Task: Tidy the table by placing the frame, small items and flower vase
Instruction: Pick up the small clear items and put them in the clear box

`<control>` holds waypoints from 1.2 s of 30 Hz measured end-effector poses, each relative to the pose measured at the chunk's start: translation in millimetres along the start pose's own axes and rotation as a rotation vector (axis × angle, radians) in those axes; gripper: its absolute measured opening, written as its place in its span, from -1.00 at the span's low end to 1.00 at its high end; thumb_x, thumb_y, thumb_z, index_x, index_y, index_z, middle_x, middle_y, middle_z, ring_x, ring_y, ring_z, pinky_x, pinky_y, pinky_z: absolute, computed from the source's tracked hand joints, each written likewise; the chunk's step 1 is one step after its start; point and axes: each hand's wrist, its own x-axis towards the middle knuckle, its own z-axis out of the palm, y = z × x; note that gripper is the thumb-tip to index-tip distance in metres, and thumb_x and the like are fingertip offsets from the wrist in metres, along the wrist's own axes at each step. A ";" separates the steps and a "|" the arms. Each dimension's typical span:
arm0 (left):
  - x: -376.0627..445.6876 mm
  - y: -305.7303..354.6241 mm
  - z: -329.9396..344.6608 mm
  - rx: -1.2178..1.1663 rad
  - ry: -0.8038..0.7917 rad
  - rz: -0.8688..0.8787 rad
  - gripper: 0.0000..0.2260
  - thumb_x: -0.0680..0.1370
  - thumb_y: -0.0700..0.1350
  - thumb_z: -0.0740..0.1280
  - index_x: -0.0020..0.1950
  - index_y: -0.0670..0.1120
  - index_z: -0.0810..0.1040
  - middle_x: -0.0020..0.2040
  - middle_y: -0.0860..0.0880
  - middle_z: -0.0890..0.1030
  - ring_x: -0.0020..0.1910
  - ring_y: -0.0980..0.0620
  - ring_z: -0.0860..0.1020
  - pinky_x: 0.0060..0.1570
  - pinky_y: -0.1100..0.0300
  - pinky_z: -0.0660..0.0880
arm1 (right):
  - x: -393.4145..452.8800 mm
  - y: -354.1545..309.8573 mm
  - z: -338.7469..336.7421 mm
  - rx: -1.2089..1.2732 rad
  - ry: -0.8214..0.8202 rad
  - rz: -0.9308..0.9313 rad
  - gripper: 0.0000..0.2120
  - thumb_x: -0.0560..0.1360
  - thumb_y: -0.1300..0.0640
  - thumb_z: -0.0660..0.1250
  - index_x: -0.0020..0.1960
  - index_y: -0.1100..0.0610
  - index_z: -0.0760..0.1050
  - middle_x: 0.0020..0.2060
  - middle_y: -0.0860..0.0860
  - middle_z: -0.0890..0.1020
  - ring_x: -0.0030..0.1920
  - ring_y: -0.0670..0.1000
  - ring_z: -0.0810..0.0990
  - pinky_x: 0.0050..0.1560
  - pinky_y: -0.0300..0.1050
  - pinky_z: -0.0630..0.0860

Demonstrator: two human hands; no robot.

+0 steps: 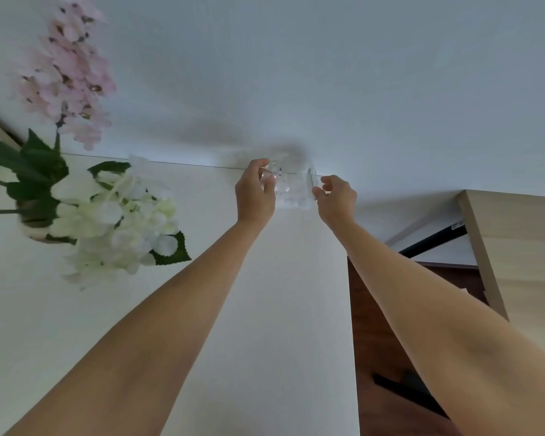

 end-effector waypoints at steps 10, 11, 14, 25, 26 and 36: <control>21.5 -34.7 27.9 0.450 -0.187 -0.046 -0.48 0.60 -0.04 0.17 0.52 0.01 0.06 0.57 0.00 0.02 0.54 -0.11 -0.01 0.42 -0.22 0.07 | -8.6 11.8 -4.5 0.225 -0.059 0.121 -0.67 0.47 0.19 0.34 0.23 0.18 0.51 -0.35 0.05 0.66 -0.29 0.02 0.66 -0.09 -0.04 0.63; 23.1 -37.1 28.1 0.460 -0.226 -0.027 -0.46 0.60 -0.04 0.16 0.53 0.01 0.01 0.58 0.03 0.00 0.54 -0.09 -0.04 0.43 -0.23 0.02 | -9.9 12.4 -5.1 0.228 -0.066 0.119 -0.66 0.48 0.20 0.34 0.24 0.19 0.51 -0.34 0.05 0.65 -0.33 -0.01 0.64 -0.11 -0.07 0.63; 29.8 -38.9 30.2 0.492 -0.308 0.006 -0.43 0.60 -0.01 0.14 0.53 0.03 -0.08 0.57 0.07 0.03 0.55 -0.07 -0.08 0.44 -0.24 -0.10 | -12.4 12.7 -5.9 0.227 -0.074 0.115 -0.65 0.49 0.21 0.34 0.26 0.19 0.50 -0.32 0.06 0.66 -0.37 -0.06 0.62 -0.17 -0.15 0.60; 48.3 -22.8 32.7 0.479 -0.288 -0.029 -0.33 0.52 -0.10 0.31 0.51 0.01 0.01 0.52 0.01 0.14 0.51 -0.07 0.03 0.42 -0.23 -0.07 | -15.1 10.1 -6.5 0.219 -0.113 0.108 -0.64 0.49 0.22 0.33 0.28 0.16 0.50 -0.35 0.05 0.65 -0.31 0.01 0.63 -0.22 -0.15 0.59; 50.2 -21.8 33.2 0.472 -0.291 -0.029 -0.34 0.51 -0.11 0.31 0.51 0.01 0.03 0.51 0.02 0.18 0.51 -0.07 0.04 0.42 -0.24 -0.07 | -15.7 9.6 -6.1 0.212 -0.116 0.100 -0.65 0.49 0.22 0.33 0.28 0.15 0.51 -0.36 0.05 0.64 -0.29 0.02 0.64 -0.20 -0.12 0.59; 40.8 -12.2 22.1 0.221 0.065 0.163 -0.81 0.46 -0.17 0.33 0.03 0.03 0.59 -0.15 0.11 0.64 0.06 0.06 0.48 0.19 0.00 0.26 | -23.4 1.7 -2.8 0.301 -0.085 0.210 -0.71 0.50 0.29 0.30 0.22 0.22 0.52 -0.37 -0.02 0.58 -0.45 -0.05 0.60 -0.50 -0.43 0.46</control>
